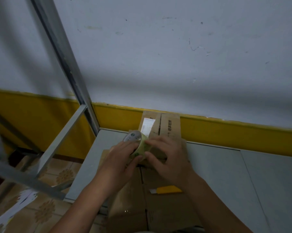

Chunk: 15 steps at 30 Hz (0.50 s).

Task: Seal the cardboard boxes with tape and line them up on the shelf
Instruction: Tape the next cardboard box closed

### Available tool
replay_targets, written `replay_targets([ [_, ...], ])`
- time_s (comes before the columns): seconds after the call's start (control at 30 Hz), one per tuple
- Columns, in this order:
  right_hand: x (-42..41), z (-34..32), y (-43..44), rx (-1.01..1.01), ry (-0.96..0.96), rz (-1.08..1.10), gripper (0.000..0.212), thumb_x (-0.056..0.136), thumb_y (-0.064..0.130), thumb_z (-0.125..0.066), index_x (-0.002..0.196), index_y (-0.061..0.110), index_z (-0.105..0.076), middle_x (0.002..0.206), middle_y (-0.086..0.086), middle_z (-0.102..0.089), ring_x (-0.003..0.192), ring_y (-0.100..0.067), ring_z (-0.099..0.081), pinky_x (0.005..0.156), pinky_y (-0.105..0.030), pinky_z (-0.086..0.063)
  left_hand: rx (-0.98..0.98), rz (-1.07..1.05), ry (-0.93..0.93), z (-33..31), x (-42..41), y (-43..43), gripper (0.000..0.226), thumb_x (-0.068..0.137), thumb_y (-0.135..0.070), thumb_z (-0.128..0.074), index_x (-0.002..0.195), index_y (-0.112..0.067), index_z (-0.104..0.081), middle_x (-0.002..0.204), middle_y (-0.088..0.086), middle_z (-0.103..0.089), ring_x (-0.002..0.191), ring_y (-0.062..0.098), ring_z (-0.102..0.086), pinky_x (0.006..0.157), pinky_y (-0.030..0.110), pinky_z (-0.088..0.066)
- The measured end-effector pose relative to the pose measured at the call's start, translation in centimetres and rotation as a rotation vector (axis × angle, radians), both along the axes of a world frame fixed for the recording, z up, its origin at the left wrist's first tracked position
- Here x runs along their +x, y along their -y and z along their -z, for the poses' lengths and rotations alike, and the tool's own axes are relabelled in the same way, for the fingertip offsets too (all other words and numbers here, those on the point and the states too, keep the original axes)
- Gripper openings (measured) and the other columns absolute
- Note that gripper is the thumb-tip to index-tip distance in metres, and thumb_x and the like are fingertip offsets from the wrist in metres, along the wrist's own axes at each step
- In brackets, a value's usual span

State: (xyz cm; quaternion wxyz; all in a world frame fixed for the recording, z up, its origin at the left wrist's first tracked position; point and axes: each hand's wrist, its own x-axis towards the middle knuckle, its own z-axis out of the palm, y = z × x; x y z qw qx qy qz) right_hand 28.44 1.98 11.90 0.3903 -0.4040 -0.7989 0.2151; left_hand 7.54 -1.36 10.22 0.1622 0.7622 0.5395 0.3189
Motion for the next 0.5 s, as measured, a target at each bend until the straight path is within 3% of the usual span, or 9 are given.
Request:
replay_targets([
  [0.13,0.0,0.7,0.9,0.039,0.0,0.043,0.039,0.089,0.031,-0.08,0.123,0.013,-0.074,0.111,0.002,-0.066,0.106,-0.003,-0.057,0.092,-0.009,-0.044,-0.078,0.059,0.048,0.1,0.5,-0.3,0.015,0.104,-0.046,-0.056,0.117,-0.042,-0.062,0.103,-0.031,-0.057,0.098,-0.003,-0.055,0.077,0.023,-0.04],
  [0.23,0.1,1.4,1.0,0.043,-0.043,0.089,0.024,0.091,0.021,-0.078,0.114,0.013,-0.078,0.098,0.003,-0.065,0.093,-0.005,-0.058,0.078,-0.021,-0.051,-0.128,0.078,0.082,0.2,0.9,-0.3,0.013,0.104,-0.043,-0.057,0.116,-0.04,-0.061,0.104,-0.025,-0.06,0.096,0.0,-0.058,0.075,0.028,-0.049],
  [0.33,0.4,1.5,0.9,0.002,-0.068,0.101,0.01,0.096,0.014,-0.071,0.105,0.013,-0.075,0.098,0.004,-0.065,0.093,-0.005,-0.06,0.077,-0.02,-0.052,-0.185,0.107,0.093,0.1,1.3,-0.5,0.021,0.099,-0.049,-0.055,0.116,-0.039,-0.062,0.103,-0.02,-0.062,0.09,0.004,-0.061,0.073,0.038,-0.056],
  [0.4,0.6,1.4,0.7,-0.127,-0.127,0.134,0.006,0.099,0.016,-0.067,0.102,0.019,-0.071,0.098,0.01,-0.064,0.095,-0.005,-0.061,0.079,-0.019,-0.052,-0.209,0.155,0.098,0.0,1.4,-0.5,0.015,0.099,-0.053,-0.058,0.113,-0.047,-0.061,0.1,-0.023,-0.064,0.087,0.002,-0.062,0.071,0.033,-0.056],
  [0.5,1.2,1.4,0.2,-0.375,-0.231,0.192,0.01,0.101,0.023,-0.062,0.1,0.032,-0.066,0.098,0.019,-0.066,0.097,-0.004,-0.065,0.078,-0.027,-0.057,-0.206,0.191,0.064,-0.1,1.5,-0.2,0.007,0.095,-0.062,-0.06,0.1,-0.058,-0.057,0.094,-0.029,-0.06,0.091,-0.002,-0.058,0.067,0.015,-0.044],
])
